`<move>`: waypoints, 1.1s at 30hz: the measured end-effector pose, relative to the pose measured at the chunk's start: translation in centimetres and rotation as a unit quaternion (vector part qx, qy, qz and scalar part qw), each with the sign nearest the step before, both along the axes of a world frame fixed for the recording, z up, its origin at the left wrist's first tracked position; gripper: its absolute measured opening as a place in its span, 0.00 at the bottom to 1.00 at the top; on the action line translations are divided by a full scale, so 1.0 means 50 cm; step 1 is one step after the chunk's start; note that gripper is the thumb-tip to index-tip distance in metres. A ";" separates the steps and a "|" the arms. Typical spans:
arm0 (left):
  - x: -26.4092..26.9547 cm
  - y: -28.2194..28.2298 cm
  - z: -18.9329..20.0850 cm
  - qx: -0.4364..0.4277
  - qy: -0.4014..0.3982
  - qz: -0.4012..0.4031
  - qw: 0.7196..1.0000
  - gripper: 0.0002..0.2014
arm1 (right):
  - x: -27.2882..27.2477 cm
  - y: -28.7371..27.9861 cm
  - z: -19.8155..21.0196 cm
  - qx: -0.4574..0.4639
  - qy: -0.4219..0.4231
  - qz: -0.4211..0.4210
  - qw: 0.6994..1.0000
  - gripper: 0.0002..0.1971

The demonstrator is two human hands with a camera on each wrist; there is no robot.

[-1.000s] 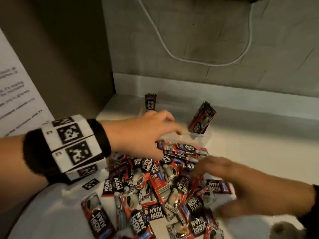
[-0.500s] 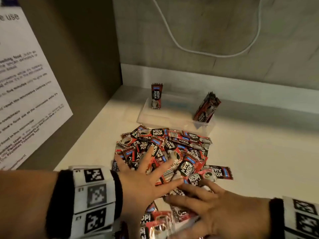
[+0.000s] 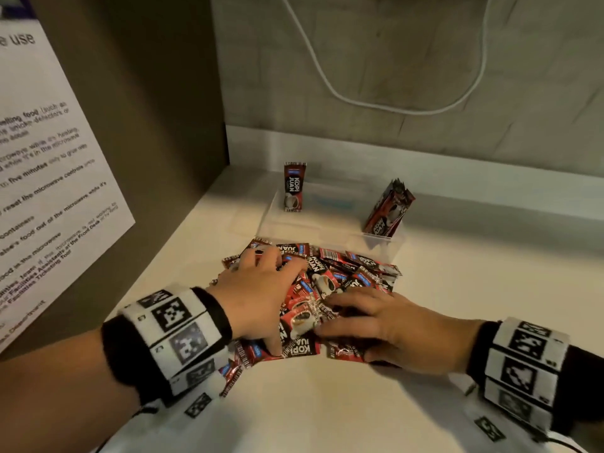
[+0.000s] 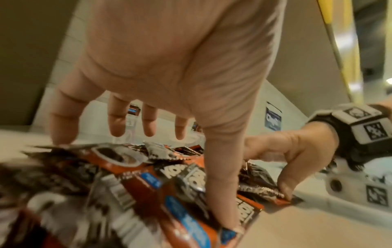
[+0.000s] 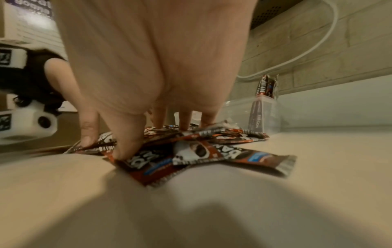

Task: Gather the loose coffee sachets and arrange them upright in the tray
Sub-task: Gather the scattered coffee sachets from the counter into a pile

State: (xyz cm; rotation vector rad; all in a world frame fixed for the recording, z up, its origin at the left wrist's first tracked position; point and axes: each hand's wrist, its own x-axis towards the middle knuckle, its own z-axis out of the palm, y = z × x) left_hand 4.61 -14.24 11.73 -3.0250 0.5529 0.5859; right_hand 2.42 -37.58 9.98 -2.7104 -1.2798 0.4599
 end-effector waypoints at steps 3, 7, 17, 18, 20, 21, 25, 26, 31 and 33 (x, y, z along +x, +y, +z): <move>-0.009 0.009 -0.013 -0.040 -0.024 0.011 0.999 0.48 | 0.012 -0.002 -0.003 0.106 0.028 -0.101 0.989 0.41; -0.016 0.018 -0.020 -0.087 -0.038 0.022 0.995 0.25 | 0.027 -0.003 0.005 0.109 -0.002 -0.179 0.978 0.34; -0.008 0.036 0.024 -0.223 -0.080 0.078 0.968 0.15 | 0.050 0.020 0.002 0.081 -0.068 -0.266 0.958 0.28; -0.013 0.044 0.031 -0.240 -0.068 0.090 0.964 0.16 | 0.051 0.020 0.002 0.073 -0.065 -0.285 0.954 0.26; -0.024 0.062 0.033 -0.267 -0.046 0.110 0.956 0.14 | 0.052 0.017 0.000 0.065 -0.051 -0.304 0.949 0.22; -0.030 0.071 0.031 -0.273 -0.038 0.116 0.954 0.12 | 0.053 0.015 -0.001 0.069 -0.046 -0.305 0.949 0.20; -0.059 0.116 0.018 -0.343 0.043 0.159 0.925 0.12 | 0.050 0.004 0.020 0.112 -0.042 -0.280 0.952 0.07; -0.066 0.128 0.012 -0.334 0.047 0.152 0.929 0.14 | 0.045 0.001 0.032 0.125 -0.028 -0.269 0.954 0.05; -0.101 0.182 -0.019 -0.242 0.070 0.129 0.959 0.13 | -0.007 -0.024 0.056 0.110 0.091 -0.183 0.973 0.10; -0.109 0.192 -0.028 -0.219 0.084 0.084 0.969 0.22 | -0.031 -0.041 0.028 0.002 0.049 -0.145 0.988 0.18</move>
